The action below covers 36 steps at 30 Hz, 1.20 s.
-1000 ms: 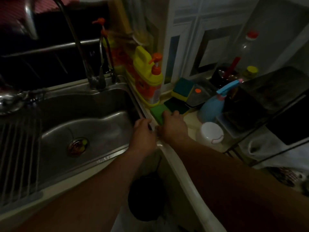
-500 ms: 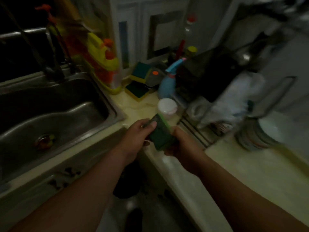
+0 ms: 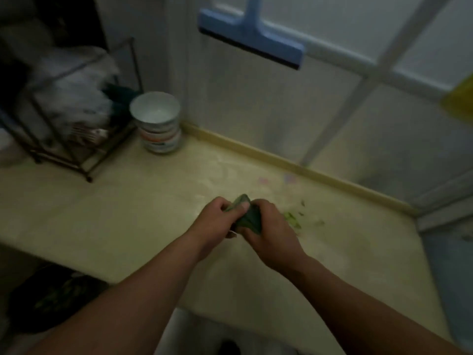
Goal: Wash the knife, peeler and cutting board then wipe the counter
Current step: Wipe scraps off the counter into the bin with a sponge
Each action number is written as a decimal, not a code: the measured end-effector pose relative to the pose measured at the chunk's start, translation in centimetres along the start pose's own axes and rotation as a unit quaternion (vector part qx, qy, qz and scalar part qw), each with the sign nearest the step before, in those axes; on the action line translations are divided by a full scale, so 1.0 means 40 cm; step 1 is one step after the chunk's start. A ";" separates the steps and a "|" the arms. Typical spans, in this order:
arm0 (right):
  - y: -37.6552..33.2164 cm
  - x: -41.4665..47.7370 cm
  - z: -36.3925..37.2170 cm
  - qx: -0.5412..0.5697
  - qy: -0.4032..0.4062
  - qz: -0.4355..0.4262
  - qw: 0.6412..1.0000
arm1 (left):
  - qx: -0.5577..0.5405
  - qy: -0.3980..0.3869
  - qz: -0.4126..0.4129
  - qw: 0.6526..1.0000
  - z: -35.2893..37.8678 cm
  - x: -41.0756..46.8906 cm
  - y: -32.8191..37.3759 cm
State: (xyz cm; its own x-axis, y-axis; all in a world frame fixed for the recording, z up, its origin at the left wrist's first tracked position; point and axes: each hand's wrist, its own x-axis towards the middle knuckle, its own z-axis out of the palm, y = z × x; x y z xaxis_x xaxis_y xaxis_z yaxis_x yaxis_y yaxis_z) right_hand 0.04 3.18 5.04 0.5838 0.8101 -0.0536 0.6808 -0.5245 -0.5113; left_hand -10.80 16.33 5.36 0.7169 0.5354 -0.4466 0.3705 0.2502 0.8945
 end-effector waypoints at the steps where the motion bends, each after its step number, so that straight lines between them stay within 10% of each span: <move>1: 0.084 -0.022 -0.025 0.019 0.009 0.035 0.999 | 0.014 -0.010 0.001 1.000 0.063 0.001 -0.010; 14: 0.743 0.048 -0.185 -0.126 0.131 0.322 0.929 | 0.470 0.146 0.097 0.865 0.142 0.156 -0.194; 20: 0.529 0.088 -0.006 -0.098 0.106 0.109 0.984 | 0.500 0.120 0.133 0.847 0.237 0.259 -0.163; 27: 0.628 0.195 -0.098 -0.107 0.139 0.187 0.967 | 0.573 0.040 0.155 0.804 0.248 0.340 -0.110; 33: 0.482 0.134 0.008 -0.116 0.024 -0.008 0.993 | 0.558 -0.014 0.223 0.799 0.248 0.276 -0.147; 36: 0.539 0.115 -0.030 -0.073 0.073 0.032 0.994 | 0.523 0.038 0.227 0.821 0.212 0.245 -0.165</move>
State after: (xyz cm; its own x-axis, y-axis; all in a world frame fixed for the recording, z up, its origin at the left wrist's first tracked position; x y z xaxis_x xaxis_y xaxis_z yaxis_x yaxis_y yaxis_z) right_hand 17.93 -4.69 -5.20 0.6791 0.7325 0.0475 0.6906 -0.6156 -0.3798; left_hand -1.20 13.07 -5.08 0.8971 0.4405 -0.0346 0.4087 -0.7972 0.4443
